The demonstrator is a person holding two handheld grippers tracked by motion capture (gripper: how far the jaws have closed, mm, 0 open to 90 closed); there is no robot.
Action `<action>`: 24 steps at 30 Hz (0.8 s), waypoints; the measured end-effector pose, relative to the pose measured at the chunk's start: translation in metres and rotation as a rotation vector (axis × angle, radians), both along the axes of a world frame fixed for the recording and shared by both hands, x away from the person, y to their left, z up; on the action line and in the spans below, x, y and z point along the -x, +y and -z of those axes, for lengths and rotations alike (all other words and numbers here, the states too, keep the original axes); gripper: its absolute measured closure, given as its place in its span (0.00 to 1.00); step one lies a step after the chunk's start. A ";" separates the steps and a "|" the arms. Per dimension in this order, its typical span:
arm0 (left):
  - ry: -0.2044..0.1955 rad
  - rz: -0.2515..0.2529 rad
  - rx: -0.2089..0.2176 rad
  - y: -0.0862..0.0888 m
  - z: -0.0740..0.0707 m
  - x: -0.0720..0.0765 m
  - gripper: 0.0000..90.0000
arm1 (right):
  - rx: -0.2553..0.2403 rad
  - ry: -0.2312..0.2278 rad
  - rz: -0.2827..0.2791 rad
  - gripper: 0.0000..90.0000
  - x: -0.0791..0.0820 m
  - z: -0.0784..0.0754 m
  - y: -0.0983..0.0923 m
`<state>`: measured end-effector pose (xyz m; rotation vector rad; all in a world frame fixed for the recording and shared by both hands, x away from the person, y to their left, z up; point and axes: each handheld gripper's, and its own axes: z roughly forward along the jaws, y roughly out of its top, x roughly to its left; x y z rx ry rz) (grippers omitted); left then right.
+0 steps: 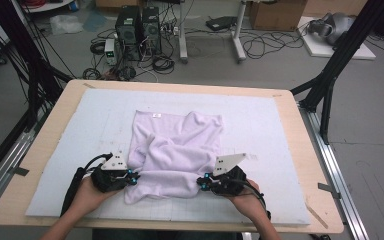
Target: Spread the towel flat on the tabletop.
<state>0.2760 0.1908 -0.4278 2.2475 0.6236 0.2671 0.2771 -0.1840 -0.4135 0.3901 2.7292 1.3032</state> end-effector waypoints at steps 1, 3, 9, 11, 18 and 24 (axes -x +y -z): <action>-0.008 0.006 0.003 0.001 -0.003 0.004 0.96 | -0.006 -0.003 0.000 0.96 0.004 -0.002 -0.002; -0.017 0.013 0.018 0.002 -0.009 0.009 0.96 | -0.013 -0.016 0.010 0.97 0.011 -0.007 -0.007; -0.063 0.055 0.059 -0.005 -0.035 0.023 0.96 | -0.055 -0.025 0.001 0.97 0.032 -0.023 -0.015; -0.082 0.072 0.066 -0.006 -0.043 0.026 0.96 | -0.060 -0.049 -0.001 0.97 0.037 -0.033 -0.019; -0.060 -0.008 0.043 -0.004 -0.031 0.004 0.95 | -0.046 -0.048 0.051 0.97 0.007 -0.038 -0.015; -0.009 -0.077 0.009 -0.007 -0.005 -0.026 0.94 | 0.087 0.019 0.099 0.96 -0.039 -0.001 0.011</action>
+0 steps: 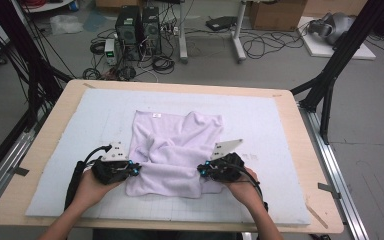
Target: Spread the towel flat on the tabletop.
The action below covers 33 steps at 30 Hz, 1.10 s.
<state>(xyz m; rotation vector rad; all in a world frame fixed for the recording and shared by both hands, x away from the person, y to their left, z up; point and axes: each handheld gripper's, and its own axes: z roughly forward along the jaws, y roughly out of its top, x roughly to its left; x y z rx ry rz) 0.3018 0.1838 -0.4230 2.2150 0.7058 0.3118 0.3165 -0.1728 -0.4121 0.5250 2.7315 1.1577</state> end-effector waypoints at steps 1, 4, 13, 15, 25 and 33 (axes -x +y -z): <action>0.003 -0.002 -0.002 -0.001 0.003 -0.002 0.94 | 0.014 0.003 0.000 0.95 -0.004 0.004 0.003; 0.007 0.000 -0.002 -0.001 0.005 -0.004 0.92 | 0.000 0.009 -0.006 0.91 -0.006 0.008 0.007; -0.027 0.000 0.024 0.011 -0.010 0.013 0.70 | -0.096 -0.019 -0.004 0.84 0.021 -0.013 -0.016; -0.027 0.016 0.024 0.014 -0.010 0.020 0.69 | -0.101 -0.025 -0.004 0.82 0.031 -0.013 -0.021; 0.047 0.112 -0.014 0.007 0.015 0.026 0.75 | -0.043 0.024 -0.014 0.74 0.044 0.019 -0.024; 0.033 0.109 -0.049 0.003 0.013 0.025 0.98 | 0.011 0.019 -0.064 0.96 0.042 0.026 -0.020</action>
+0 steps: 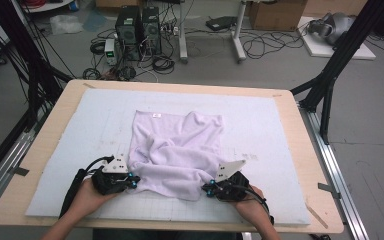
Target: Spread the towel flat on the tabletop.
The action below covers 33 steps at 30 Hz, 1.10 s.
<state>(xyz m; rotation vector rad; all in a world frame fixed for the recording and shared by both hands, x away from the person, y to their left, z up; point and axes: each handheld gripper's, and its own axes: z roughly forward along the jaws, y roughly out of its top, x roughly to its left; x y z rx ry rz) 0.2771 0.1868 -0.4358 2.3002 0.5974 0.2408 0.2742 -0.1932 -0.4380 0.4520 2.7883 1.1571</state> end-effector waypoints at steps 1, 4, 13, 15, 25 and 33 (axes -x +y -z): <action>0.001 0.003 0.005 0.001 -0.001 0.002 0.98 | -0.005 0.007 0.000 0.96 0.001 -0.001 -0.001; 0.000 0.005 0.019 0.007 -0.006 0.008 0.98 | -0.030 -0.008 -0.008 0.96 0.006 -0.007 -0.006; -0.008 -0.002 0.066 0.024 -0.024 0.038 0.98 | -0.092 -0.032 0.015 0.96 0.038 -0.023 -0.036; -0.009 0.009 0.063 0.025 -0.025 0.045 0.98 | -0.096 -0.031 0.009 0.96 0.046 -0.024 -0.040; -0.028 -0.004 0.099 0.025 -0.030 0.041 0.74 | -0.155 -0.045 0.035 0.81 0.050 -0.046 -0.056; 0.018 0.020 0.071 0.003 -0.010 0.009 0.73 | -0.109 -0.014 -0.011 0.67 0.028 -0.027 -0.018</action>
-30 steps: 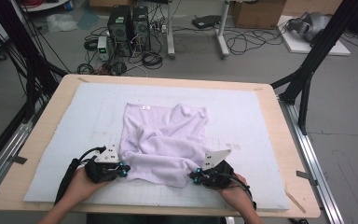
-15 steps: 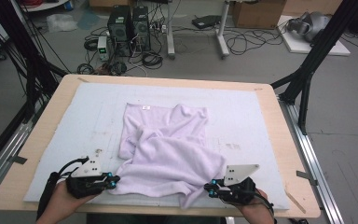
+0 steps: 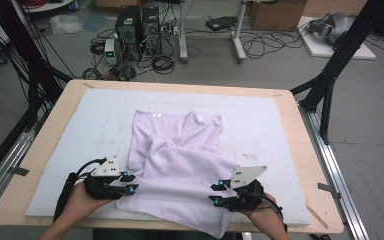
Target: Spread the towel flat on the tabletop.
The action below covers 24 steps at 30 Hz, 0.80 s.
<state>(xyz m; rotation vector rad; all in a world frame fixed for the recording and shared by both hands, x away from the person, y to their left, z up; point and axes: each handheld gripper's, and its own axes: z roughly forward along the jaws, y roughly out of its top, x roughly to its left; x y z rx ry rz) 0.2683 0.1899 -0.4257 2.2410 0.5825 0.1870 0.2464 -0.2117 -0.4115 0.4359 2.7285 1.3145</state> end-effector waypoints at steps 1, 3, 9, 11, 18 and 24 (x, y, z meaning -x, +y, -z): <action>0.007 0.009 -0.007 -0.004 0.003 -0.002 0.74 | 0.010 0.005 -0.005 0.63 -0.003 0.006 0.004; 0.015 0.037 -0.038 -0.008 0.007 -0.004 0.83 | 0.019 0.037 -0.010 0.62 -0.007 0.018 0.010; 0.019 0.025 -0.016 -0.007 0.013 0.000 0.95 | 0.063 0.062 -0.043 0.83 -0.008 0.033 0.018; 0.008 0.026 -0.020 -0.005 0.012 0.005 0.96 | 0.059 0.060 -0.052 0.93 -0.008 0.033 0.018; -0.002 0.035 0.010 0.008 0.000 0.033 0.96 | 0.031 0.068 -0.082 0.95 0.002 0.028 0.020; -0.004 0.065 0.035 0.015 -0.011 0.062 0.96 | 0.012 0.072 -0.133 0.95 0.024 0.020 0.024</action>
